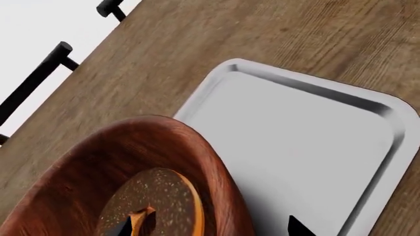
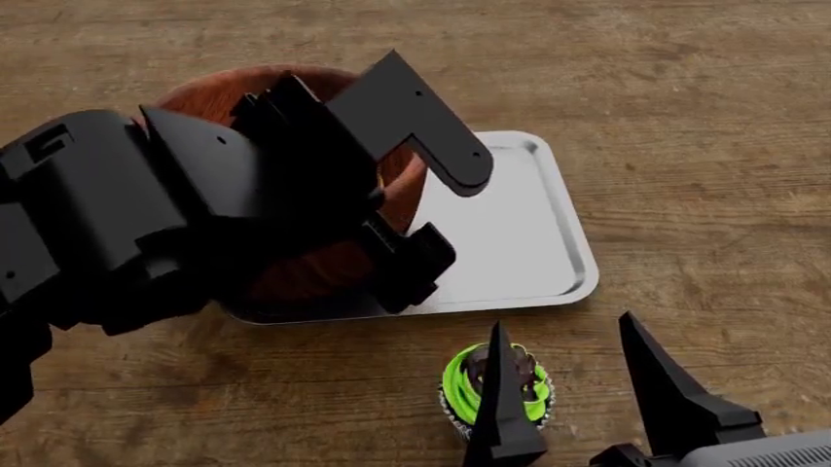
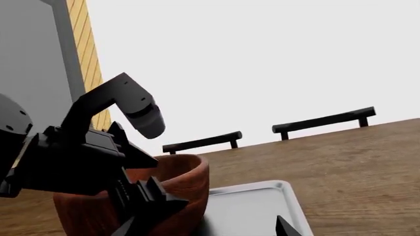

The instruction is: Pick up the bowl with donut and place it on the tray. Pick up the cupcake and place it on the tray.

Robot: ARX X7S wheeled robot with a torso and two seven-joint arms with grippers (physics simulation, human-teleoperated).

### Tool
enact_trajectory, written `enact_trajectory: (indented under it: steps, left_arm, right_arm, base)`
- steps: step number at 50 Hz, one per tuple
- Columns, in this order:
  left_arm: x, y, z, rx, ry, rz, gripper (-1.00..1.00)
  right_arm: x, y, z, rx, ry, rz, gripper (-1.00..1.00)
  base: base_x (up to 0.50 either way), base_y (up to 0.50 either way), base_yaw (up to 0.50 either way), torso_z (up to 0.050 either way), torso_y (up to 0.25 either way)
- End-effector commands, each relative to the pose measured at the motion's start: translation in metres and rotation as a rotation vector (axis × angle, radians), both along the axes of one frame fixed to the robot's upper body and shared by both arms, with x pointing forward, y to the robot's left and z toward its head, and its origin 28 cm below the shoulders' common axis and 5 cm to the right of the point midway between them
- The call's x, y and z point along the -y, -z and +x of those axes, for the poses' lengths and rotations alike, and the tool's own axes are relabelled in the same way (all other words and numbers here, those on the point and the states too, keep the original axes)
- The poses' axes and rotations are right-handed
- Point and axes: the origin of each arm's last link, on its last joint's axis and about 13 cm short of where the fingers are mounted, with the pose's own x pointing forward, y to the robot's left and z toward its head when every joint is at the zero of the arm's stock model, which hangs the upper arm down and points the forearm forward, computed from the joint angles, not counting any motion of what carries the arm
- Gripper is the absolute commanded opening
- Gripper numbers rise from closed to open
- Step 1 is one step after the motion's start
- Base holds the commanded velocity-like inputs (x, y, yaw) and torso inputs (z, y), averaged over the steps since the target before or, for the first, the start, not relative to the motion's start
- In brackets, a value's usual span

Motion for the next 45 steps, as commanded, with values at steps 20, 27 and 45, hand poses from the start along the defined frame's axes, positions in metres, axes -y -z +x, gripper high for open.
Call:
enact_trajectory:
  steps: [20,27,45]
  left_arm:
    - [-0.029,-0.065,-0.095,0.329,0.065,-0.222,1.0]
    - [-0.057,-0.04,-0.121,0.424,0.038,-0.326,1.0]
    - [-0.077,-0.013,-0.193,0.621,0.078,-0.462,1.0]
  right_arm:
    - [0.001,-0.008,-0.011,0.028,-0.001,-0.014,1.0]
    - [0.002,-0.014,-0.016,0.044,-0.011,-0.029,1.0]
    - [-0.012,-0.024,-0.035,0.053,-0.206,-0.122,1.0]
  base:
    - [0.0,0.0,0.0,0.0,0.0]
    - [0.0,0.0,0.0,0.0,0.0]
    - [0.0,0.0,0.0,0.0,0.0]
